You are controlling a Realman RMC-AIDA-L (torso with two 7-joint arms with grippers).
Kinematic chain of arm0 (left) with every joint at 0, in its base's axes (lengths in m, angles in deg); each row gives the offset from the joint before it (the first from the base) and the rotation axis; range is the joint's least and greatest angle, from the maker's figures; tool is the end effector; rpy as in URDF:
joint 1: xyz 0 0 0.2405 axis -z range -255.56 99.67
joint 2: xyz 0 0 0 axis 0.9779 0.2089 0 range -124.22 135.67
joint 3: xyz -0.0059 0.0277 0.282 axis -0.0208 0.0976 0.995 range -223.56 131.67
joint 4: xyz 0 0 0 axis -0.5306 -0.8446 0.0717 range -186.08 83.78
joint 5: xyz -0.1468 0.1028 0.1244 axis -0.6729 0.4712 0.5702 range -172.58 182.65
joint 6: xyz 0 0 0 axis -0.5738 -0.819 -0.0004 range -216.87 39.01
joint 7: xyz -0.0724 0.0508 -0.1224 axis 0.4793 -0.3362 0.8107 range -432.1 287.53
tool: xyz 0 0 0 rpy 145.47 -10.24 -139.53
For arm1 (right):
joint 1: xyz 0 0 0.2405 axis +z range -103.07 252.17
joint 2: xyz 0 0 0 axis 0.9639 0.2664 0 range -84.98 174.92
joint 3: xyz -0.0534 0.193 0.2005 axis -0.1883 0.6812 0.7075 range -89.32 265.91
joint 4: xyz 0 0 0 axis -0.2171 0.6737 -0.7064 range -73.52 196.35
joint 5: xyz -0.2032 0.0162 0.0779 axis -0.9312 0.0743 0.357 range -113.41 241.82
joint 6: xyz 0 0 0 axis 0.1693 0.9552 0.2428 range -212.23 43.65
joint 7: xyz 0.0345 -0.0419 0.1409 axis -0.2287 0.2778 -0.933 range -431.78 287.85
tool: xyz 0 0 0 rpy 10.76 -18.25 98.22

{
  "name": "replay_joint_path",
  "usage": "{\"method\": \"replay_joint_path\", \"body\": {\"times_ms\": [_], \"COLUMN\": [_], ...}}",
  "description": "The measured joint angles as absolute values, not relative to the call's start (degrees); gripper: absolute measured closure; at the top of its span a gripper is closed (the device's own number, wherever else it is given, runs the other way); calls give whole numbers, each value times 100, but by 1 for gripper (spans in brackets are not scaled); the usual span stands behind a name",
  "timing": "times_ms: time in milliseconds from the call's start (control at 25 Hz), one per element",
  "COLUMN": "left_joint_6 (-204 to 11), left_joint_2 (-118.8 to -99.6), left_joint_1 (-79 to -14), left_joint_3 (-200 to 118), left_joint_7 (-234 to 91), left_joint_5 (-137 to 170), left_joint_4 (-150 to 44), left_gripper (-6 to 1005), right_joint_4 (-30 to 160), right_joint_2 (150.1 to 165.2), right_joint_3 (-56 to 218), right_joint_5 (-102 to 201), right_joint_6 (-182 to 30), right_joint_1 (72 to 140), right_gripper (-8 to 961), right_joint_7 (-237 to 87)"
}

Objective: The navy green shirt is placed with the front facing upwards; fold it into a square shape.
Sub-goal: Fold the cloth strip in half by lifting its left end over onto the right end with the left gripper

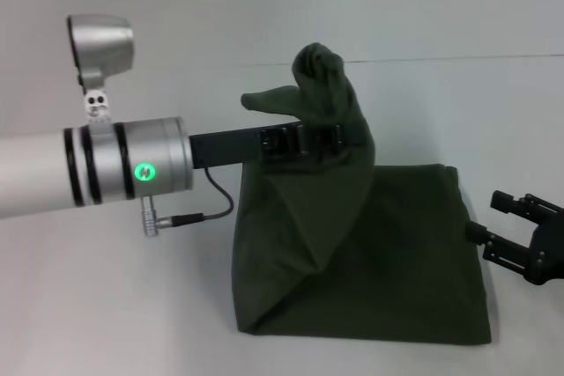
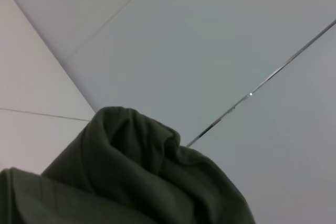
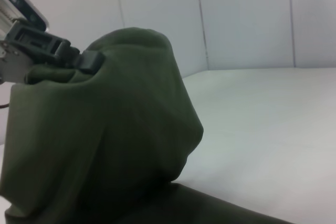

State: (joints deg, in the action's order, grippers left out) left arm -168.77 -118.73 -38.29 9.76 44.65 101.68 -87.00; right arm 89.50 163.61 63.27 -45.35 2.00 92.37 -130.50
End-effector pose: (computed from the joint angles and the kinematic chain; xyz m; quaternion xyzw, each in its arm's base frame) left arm -0.1695 0.3875 -0.0783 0.8359 0.4371 0.3313 0.0224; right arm 0.3758 0.2838 -0.0058 -0.8759 0.2524 0.2798 0.3012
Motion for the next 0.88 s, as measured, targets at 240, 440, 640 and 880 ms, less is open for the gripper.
{"method": "replay_joint_path", "body": {"times_ms": [240, 440, 640, 880], "left_joint_6": [-16393, -16083, -15895, -16104], "left_joint_2": [-11886, -11894, -11886, -11895], "left_joint_1": [-3811, -3779, -3660, -3622], "left_joint_3": [1727, 1969, 2231, 2264], "left_joint_7": [4200, 4033, 4002, 4003], "left_joint_5": [9633, 9409, 9350, 9197], "left_joint_4": [-8519, -8229, -7879, -7852], "left_gripper": [909, 908, 906, 784], "right_joint_4": [8954, 8962, 8963, 9057], "right_joint_2": [16353, 16329, 16296, 16278], "right_joint_3": [6444, 6511, 6575, 6602], "right_joint_5": [-4536, -4528, -4526, -4519], "right_joint_6": [213, 224, 251, 255], "right_joint_1": [9135, 9116, 9093, 9060], "right_gripper": [225, 225, 225, 225], "right_joint_7": [-13050, -13050, -13056, -13102]}}
